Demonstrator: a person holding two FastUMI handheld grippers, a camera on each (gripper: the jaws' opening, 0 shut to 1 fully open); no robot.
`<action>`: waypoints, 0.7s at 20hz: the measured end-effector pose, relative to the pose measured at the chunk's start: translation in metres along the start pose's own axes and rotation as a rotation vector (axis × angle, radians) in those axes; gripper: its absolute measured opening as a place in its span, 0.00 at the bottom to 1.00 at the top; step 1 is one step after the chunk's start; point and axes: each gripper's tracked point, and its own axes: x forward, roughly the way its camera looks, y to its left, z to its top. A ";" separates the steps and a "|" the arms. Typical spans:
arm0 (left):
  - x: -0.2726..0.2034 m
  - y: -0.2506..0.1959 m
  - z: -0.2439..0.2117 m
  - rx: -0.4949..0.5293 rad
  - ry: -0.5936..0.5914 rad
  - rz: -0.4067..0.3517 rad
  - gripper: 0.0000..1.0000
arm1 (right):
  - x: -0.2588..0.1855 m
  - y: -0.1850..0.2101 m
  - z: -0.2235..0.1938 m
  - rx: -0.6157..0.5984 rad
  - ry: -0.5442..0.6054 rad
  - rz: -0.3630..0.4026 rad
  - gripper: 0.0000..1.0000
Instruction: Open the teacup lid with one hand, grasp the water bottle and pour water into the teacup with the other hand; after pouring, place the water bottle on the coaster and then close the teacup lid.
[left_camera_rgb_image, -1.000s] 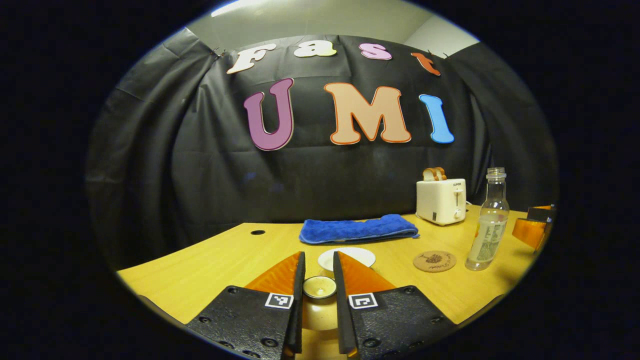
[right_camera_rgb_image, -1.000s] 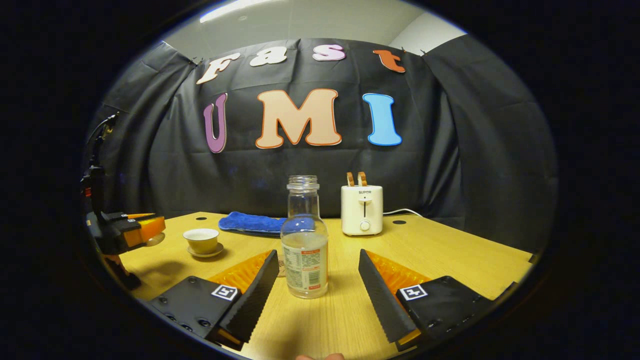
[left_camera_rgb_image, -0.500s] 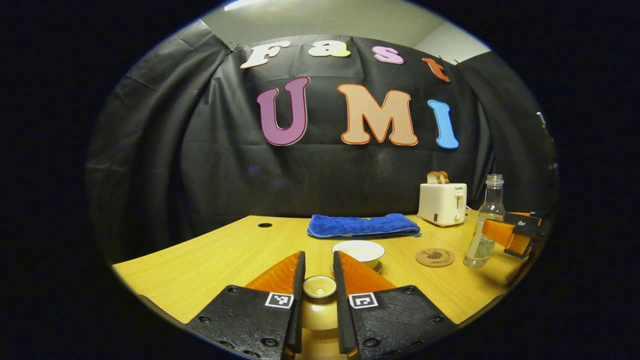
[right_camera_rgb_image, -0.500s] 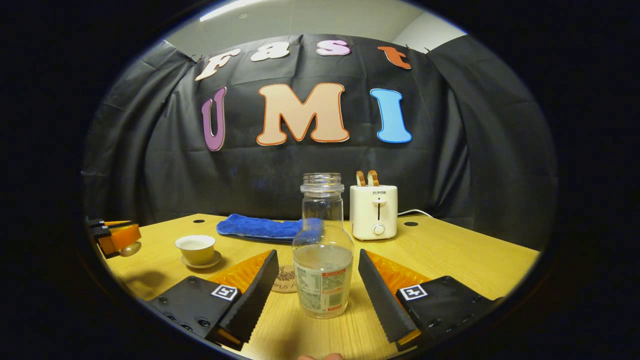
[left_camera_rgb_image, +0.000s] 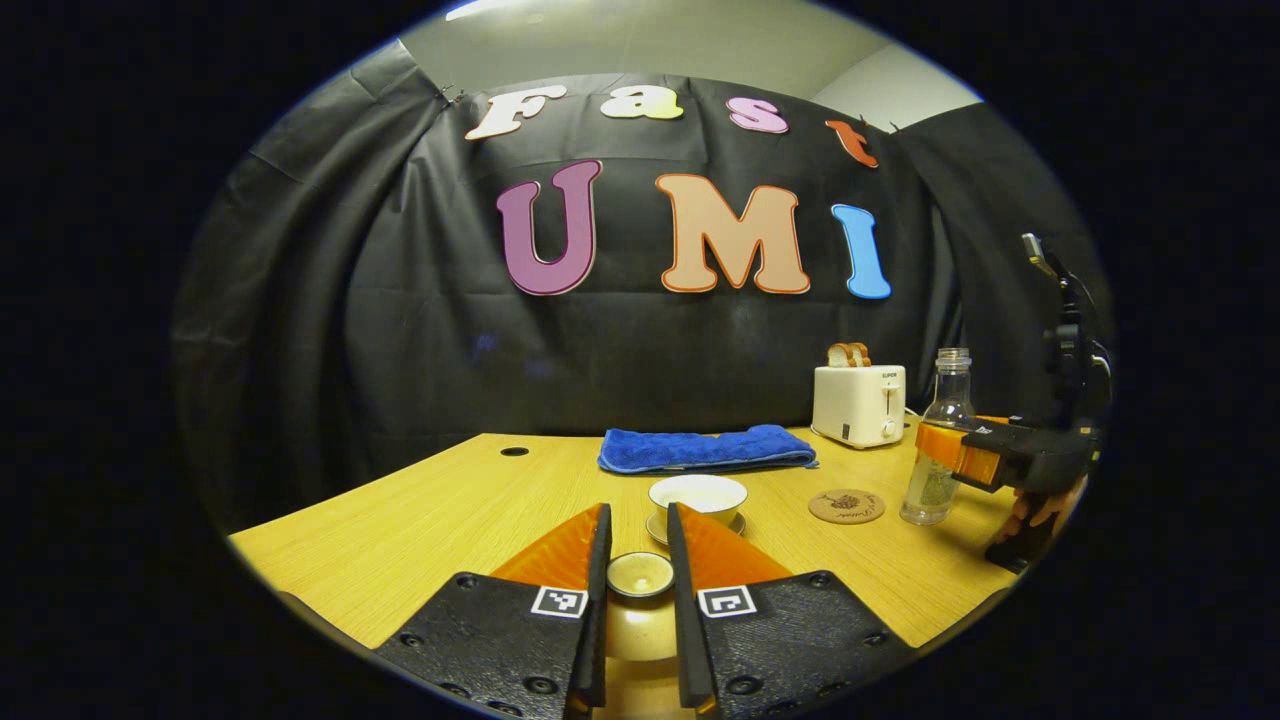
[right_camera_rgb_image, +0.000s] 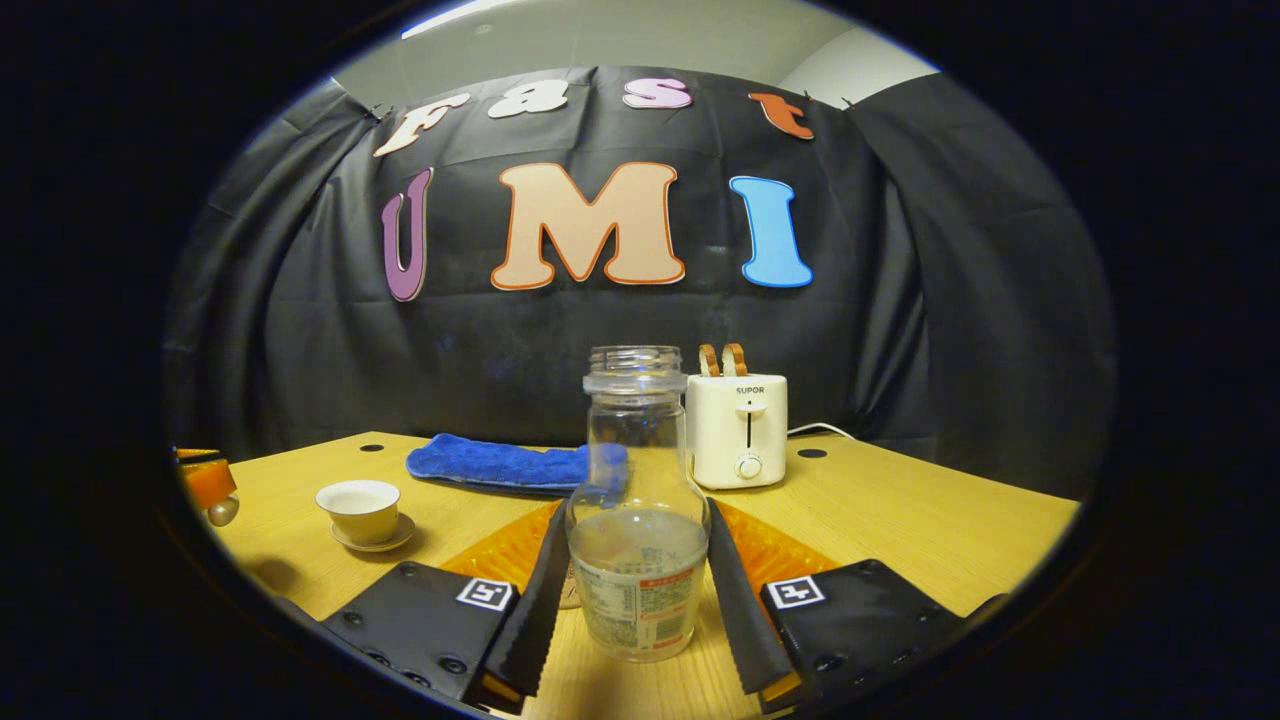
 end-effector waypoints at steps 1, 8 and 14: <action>-0.001 0.000 0.002 0.001 0.000 -0.005 0.25 | 0.000 0.001 0.000 -0.002 -0.004 0.003 0.74; -0.004 -0.002 0.000 -0.002 0.001 -0.054 0.25 | 0.001 0.016 0.002 -0.144 0.014 0.062 0.69; -0.008 0.015 0.000 -0.004 0.002 -0.049 0.25 | 0.025 0.060 0.028 -0.450 -0.001 0.155 0.69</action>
